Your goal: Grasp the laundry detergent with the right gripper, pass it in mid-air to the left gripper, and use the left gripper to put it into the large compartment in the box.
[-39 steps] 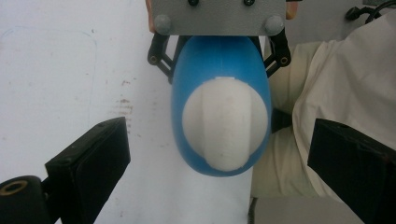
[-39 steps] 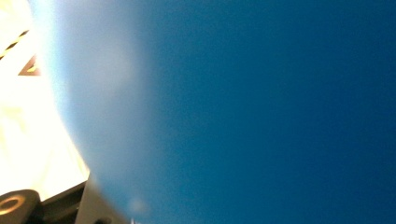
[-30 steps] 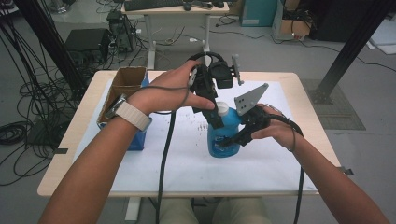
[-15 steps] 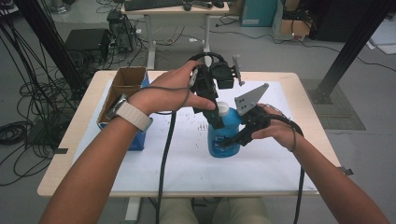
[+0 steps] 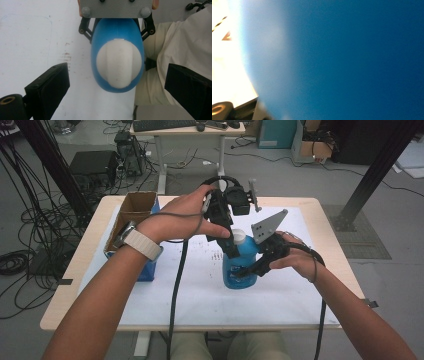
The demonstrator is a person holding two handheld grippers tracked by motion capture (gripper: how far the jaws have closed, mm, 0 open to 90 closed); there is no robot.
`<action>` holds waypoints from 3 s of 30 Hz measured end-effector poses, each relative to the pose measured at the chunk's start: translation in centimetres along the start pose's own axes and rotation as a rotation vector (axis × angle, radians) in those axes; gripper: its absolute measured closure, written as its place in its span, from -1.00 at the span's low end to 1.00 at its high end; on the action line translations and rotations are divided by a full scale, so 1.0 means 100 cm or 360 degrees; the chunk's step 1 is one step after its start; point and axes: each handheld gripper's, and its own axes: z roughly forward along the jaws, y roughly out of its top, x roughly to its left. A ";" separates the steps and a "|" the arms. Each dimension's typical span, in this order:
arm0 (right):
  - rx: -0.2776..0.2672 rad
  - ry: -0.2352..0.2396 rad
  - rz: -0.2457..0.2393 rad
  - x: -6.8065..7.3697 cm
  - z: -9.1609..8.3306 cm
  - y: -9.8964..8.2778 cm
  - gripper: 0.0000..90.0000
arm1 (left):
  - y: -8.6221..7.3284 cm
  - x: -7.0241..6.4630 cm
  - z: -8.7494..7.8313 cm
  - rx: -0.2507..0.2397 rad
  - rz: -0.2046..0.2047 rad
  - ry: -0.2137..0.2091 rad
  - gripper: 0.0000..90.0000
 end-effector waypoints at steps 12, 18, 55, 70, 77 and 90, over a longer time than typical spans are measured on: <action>0.0001 0.0008 -0.0002 -0.001 0.000 0.000 -0.05 | 0.000 0.000 0.000 0.0003 0.0000 -0.0001 -0.86; 0.0003 0.0010 0.0002 -0.001 0.001 0.000 -0.05 | 0.000 0.000 0.000 0.0000 0.0002 0.0002 -0.86; 0.0005 0.0011 -0.0007 -0.001 0.001 0.000 -0.05 | 0.000 0.001 0.002 -0.0003 0.0003 -0.0005 -0.86; 0.0012 0.0006 -0.0014 0.000 0.002 0.000 -0.05 | 0.003 0.002 0.009 0.0008 0.0009 -0.0022 -0.85; 0.0006 -0.0008 -0.0039 0.000 0.002 0.002 -0.05 | 0.007 0.003 0.013 0.0016 0.0024 -0.0036 -0.84; 0.0017 -0.0005 -0.0051 0.002 0.002 0.004 -0.05 | 0.008 0.005 0.022 0.0025 0.0033 -0.0069 -0.79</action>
